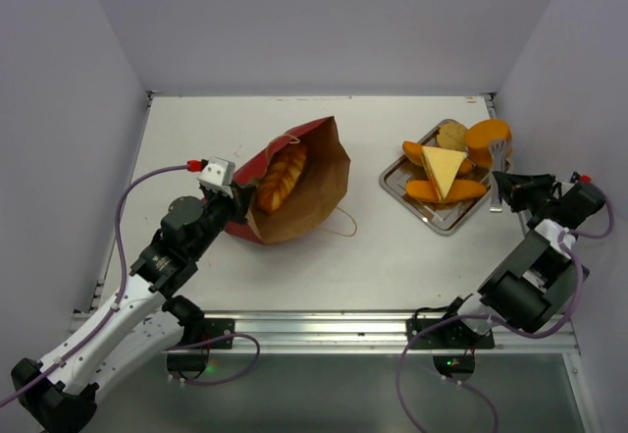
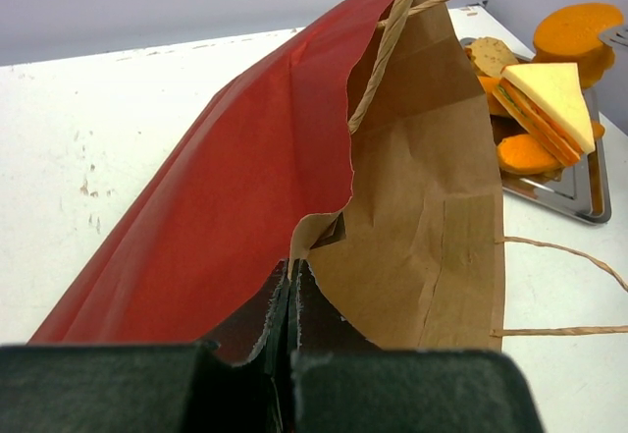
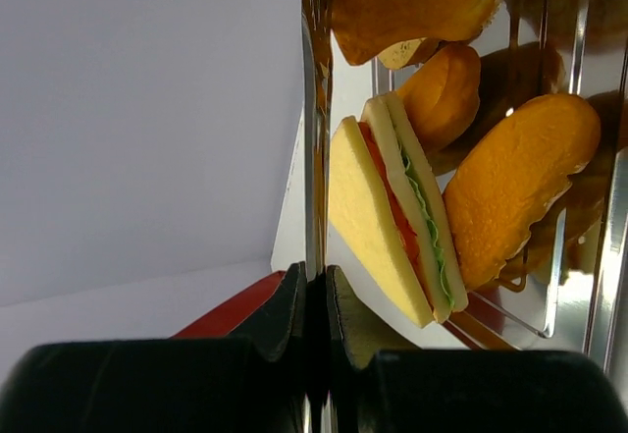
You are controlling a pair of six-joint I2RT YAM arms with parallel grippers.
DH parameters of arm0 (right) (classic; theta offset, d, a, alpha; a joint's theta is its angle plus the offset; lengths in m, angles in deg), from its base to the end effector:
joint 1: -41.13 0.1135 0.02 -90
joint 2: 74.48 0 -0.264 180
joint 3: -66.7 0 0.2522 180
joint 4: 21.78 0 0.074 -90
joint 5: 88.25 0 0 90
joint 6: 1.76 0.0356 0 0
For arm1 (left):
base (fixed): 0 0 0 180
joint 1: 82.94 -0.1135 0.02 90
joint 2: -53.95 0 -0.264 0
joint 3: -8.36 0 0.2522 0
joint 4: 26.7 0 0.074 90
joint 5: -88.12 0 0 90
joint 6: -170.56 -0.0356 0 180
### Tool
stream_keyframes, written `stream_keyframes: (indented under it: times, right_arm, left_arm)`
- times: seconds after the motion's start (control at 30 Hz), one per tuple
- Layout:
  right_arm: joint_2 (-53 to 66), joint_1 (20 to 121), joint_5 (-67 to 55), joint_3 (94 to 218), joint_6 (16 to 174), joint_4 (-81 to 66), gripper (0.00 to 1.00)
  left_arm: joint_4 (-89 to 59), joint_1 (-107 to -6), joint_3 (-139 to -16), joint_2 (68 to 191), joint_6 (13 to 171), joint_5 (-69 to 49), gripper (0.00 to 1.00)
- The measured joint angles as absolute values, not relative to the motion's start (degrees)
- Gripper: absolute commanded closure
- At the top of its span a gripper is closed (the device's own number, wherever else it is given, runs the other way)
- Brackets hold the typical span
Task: Take the fake bread out of the paper bag
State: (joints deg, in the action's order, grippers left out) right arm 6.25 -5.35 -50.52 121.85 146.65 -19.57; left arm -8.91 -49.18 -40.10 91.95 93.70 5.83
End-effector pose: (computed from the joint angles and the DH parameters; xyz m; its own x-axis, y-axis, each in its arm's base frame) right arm 0.2199 -0.1907 0.2205 -0.2006 0.9682 -0.1493 0.2535 0.1985 0.9467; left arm 0.1426 -0.0896 0.3079 -0.2033 -0.1351 -0.9698 0.4044 0.8904 -0.2088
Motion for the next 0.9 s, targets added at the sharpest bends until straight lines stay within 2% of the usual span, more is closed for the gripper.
stream_keyframes:
  times: [0.33, 0.43, 0.57, 0.7, 0.9]
  right_arm:
    - [7.8, -7.6, -52.0, 122.0, 141.5, -14.9, 1.0]
    - [8.6, -8.2, -52.3, 122.6, 139.3, -12.7, 0.95]
    - [8.8, -8.9, -53.4, 123.2, 137.7, -10.9, 0.81]
    - [8.9, -9.5, -54.0, 123.3, 136.7, -9.9, 0.73]
    - [9.3, -10.5, -55.3, 123.3, 135.9, -9.1, 0.7]
  left_arm:
    - [-8.9, -49.2, -40.7, 92.7, 94.5, 5.8, 1.0]
    - [-8.9, -49.2, -40.7, 92.8, 94.5, 5.8, 1.0]
    - [-8.9, -49.2, -40.7, 92.8, 94.5, 5.8, 1.0]
    - [-8.9, -49.2, -40.7, 92.8, 94.5, 5.8, 1.0]
    - [-8.9, -49.2, -40.7, 92.8, 94.5, 5.8, 1.0]
